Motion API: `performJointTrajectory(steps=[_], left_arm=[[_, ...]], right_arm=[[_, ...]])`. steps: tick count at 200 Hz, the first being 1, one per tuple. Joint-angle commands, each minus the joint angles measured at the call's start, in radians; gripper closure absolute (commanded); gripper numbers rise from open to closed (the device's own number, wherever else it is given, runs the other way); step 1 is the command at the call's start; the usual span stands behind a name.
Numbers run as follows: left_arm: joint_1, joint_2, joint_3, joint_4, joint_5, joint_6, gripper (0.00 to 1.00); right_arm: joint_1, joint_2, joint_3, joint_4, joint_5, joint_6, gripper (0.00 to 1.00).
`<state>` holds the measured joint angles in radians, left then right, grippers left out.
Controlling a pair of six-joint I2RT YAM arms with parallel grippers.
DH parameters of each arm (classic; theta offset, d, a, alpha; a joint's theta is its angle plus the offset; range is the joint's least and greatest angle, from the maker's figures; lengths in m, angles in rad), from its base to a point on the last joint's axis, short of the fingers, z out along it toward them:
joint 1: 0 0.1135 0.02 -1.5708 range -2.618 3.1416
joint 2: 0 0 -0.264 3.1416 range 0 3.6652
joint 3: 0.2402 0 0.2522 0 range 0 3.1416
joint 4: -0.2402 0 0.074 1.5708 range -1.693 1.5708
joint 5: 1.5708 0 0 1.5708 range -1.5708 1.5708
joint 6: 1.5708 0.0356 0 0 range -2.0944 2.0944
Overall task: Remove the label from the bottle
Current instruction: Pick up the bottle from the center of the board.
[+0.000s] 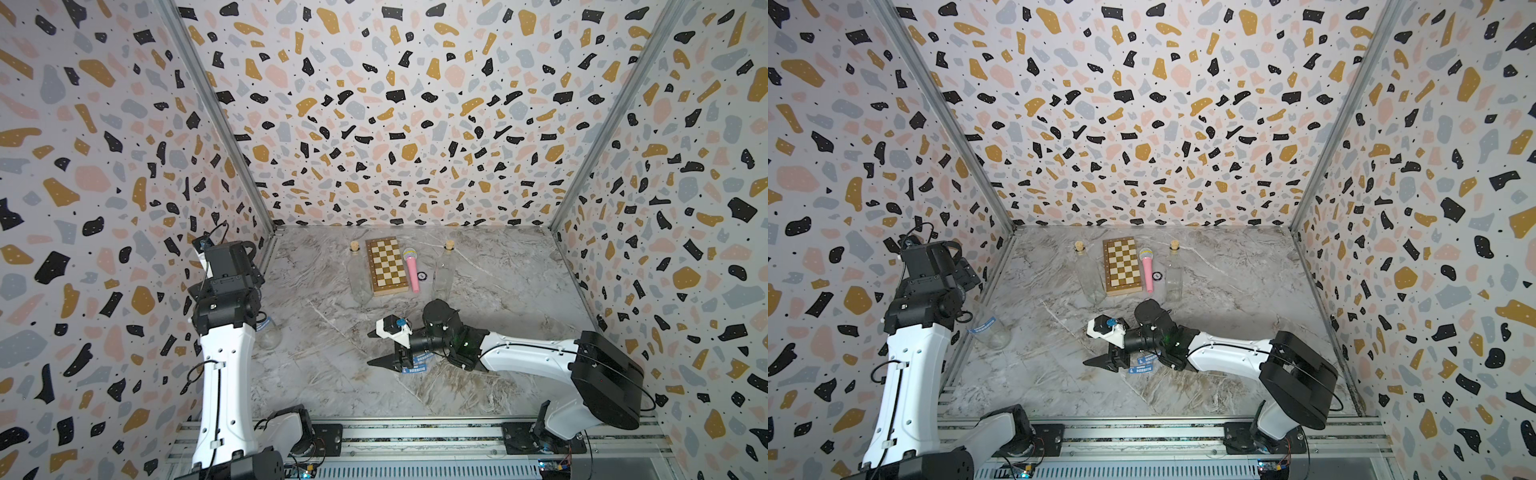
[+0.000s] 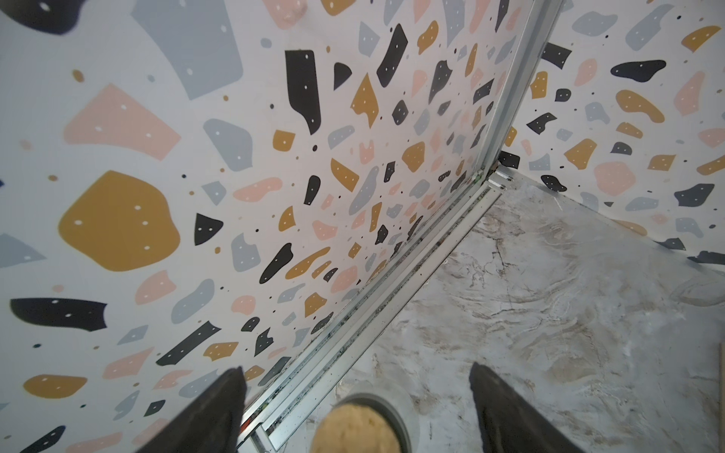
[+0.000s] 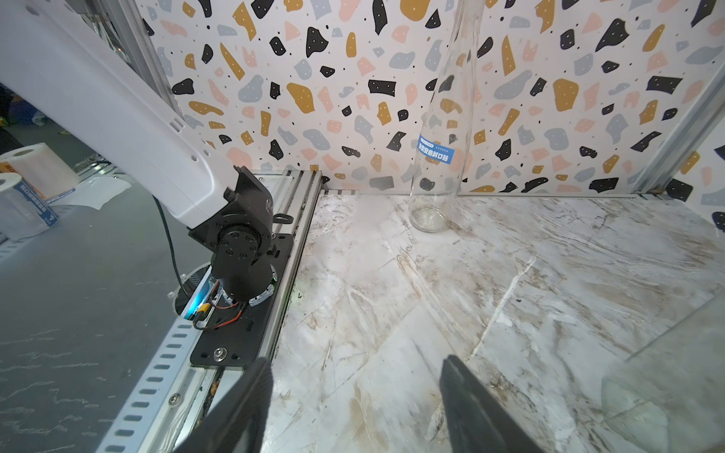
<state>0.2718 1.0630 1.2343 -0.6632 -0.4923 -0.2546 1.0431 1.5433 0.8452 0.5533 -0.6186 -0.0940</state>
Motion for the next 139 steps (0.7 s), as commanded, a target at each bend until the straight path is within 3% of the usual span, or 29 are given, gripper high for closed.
performJointTrajectory(steps=[1,56,139], left_arm=[[0.007,0.011,-0.020,0.068,-0.037,-0.007,0.15],[0.009,0.025,-0.057,0.119,-0.040,-0.012,0.22],[0.009,0.020,-0.101,0.178,-0.051,-0.029,0.51]], right_arm=[[0.005,-0.036,-0.005,0.016,-0.019,0.010,0.30],[0.007,-0.036,-0.008,0.020,-0.026,0.015,0.30],[0.006,-0.039,-0.034,0.031,-0.010,0.018,0.30]])
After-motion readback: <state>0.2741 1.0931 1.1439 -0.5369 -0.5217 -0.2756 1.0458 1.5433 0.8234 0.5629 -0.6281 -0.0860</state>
